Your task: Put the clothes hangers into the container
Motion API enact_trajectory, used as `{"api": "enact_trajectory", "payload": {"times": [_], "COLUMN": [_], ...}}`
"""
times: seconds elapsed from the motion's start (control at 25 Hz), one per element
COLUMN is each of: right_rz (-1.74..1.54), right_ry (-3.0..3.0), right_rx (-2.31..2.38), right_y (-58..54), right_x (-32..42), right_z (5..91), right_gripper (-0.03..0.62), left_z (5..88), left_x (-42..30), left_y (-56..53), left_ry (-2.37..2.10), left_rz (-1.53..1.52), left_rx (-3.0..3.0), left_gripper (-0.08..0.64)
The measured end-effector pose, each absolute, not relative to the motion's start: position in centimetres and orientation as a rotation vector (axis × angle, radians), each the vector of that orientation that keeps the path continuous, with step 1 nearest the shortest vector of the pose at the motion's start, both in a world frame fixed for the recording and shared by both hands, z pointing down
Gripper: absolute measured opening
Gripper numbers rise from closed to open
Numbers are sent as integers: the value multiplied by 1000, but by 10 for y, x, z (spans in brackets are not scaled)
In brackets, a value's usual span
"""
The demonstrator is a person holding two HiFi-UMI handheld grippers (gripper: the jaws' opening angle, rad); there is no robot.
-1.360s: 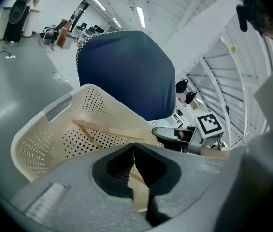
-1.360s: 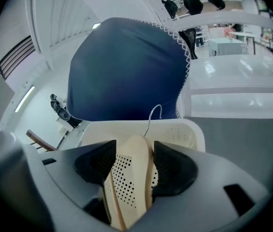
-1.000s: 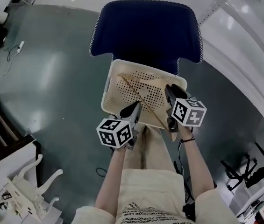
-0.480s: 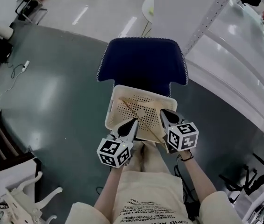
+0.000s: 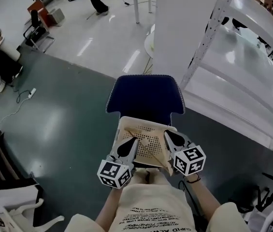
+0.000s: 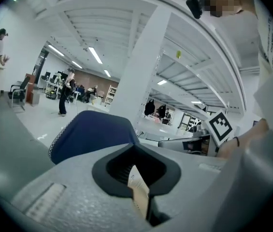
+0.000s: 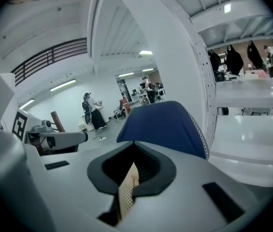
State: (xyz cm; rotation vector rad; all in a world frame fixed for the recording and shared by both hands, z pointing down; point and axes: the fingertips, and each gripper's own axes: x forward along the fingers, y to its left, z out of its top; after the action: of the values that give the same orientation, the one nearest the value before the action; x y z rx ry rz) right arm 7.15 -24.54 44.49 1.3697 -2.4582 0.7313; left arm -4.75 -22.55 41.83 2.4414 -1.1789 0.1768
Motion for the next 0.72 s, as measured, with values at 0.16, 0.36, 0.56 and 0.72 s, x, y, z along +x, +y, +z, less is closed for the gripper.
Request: {"api": "enact_trajectory", "payload": {"times": [0.16,0.36,0.56,0.72], "right_rz": [641,530,442,357], "right_ry": [-2549,-2631,-2701,-2741], "right_rx": [1413,1477,1520,1563], "right_y": [-251,-258,-262,-262], "right_x": [71,77,81,87], "right_z": [400,353,315,287], "right_gripper": [3,3,3,3], "left_z": [381,339,301,273], "left_x": [-51,-54,-67,-83], "left_y": [-230,-238,-247,-253], "left_ry": [-1223,-1294,-1378,-1463], "left_rz": [130,74,21,-23], "left_rx": [2519,2608,2655,2674], "left_gripper": [23,23,23,23]}}
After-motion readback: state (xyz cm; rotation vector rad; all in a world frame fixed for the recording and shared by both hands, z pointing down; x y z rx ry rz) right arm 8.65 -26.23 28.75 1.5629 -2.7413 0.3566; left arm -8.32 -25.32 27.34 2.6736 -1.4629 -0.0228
